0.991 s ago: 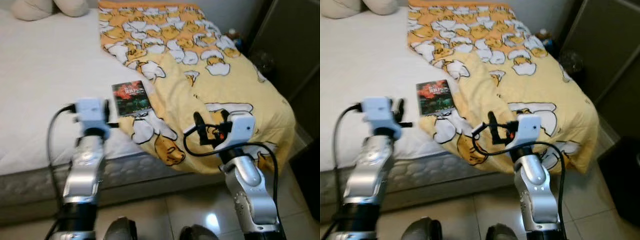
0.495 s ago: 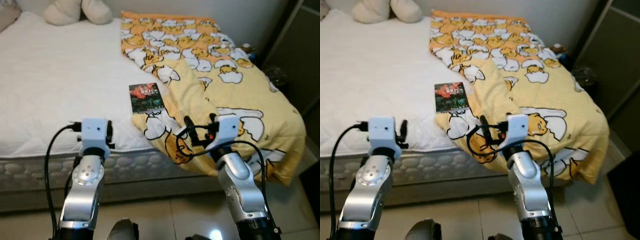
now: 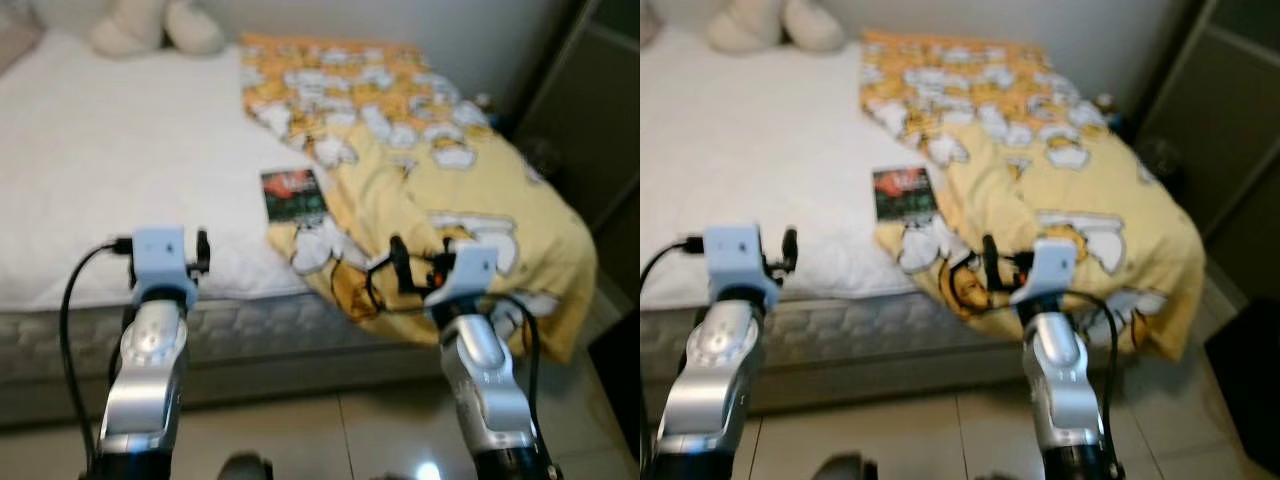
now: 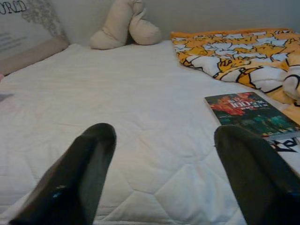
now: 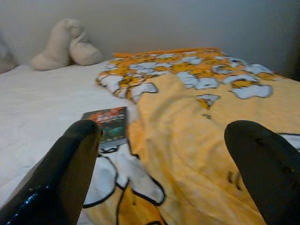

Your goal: Clean up the room

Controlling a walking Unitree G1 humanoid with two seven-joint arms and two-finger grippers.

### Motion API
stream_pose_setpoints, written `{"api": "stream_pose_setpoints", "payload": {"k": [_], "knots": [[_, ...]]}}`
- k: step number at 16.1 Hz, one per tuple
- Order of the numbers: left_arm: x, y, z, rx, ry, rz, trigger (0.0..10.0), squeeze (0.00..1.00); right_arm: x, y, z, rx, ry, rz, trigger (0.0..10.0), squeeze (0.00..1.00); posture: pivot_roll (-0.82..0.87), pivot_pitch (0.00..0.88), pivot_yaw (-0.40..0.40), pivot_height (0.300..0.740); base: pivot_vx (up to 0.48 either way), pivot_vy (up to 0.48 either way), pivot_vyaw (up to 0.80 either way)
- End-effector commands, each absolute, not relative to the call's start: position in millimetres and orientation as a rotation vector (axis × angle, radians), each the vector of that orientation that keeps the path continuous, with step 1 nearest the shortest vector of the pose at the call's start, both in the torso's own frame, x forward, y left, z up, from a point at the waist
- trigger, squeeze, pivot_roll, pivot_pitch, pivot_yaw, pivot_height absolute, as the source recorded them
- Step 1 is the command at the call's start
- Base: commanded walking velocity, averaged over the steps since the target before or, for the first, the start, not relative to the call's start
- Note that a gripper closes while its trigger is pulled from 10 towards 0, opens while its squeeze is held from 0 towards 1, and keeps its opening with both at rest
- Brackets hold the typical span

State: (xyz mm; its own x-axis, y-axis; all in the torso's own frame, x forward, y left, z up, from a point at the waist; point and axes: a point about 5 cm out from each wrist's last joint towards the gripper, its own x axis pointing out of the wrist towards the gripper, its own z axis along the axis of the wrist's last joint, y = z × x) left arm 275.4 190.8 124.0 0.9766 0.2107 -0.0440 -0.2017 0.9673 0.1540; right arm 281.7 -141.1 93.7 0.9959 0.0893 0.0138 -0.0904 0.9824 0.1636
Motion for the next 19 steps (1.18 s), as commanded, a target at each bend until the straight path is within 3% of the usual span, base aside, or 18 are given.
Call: {"api": "stream_pose_setpoints", "payload": {"k": [1,5,7,8,11,15,19], "knots": [[275,184,123,0.153,0.071,0.202,10.0,1.00,279,-154,78,0.208,0.070,0.016,10.0,1.00,0.07,0.000,-0.032,0.710,0.000,0.000,0.00],[279,176,127,0.181,0.044,0.137,10.0,1.00,282,-155,78,0.200,0.066,0.019,10.0,1.00,0.08,0.000,-0.028,0.710,0.000,0.000,0.00],[279,163,132,0.188,0.009,0.041,10.0,0.00,284,-138,92,0.040,0.001,0.163,10.0,1.00,0.08,0.000,-0.027,0.710,0.000,0.000,0.00],[278,161,135,0.164,-0.009,0.028,10.0,0.00,284,-134,95,0.008,-0.016,0.185,10.0,0.00,0.08,0.000,-0.027,0.710,0.424,0.000,0.00],[284,157,139,0.052,-0.018,0.051,10.0,0.00,289,-137,100,0.006,-0.031,0.169,10.0,0.00,0.06,0.000,-0.037,0.710,0.480,0.000,0.00],[287,154,140,0.051,-0.026,0.036,10.0,0.00,295,-144,105,0.021,-0.042,0.146,10.0,0.00,0.06,0.000,-0.034,0.710,0.480,0.000,0.62],[293,148,141,0.071,-0.025,0.012,10.0,0.00,298,-145,107,0.014,-0.047,0.134,10.0,0.00,0.05,0.000,-0.032,0.710,0.461,0.000,0.00]]}}
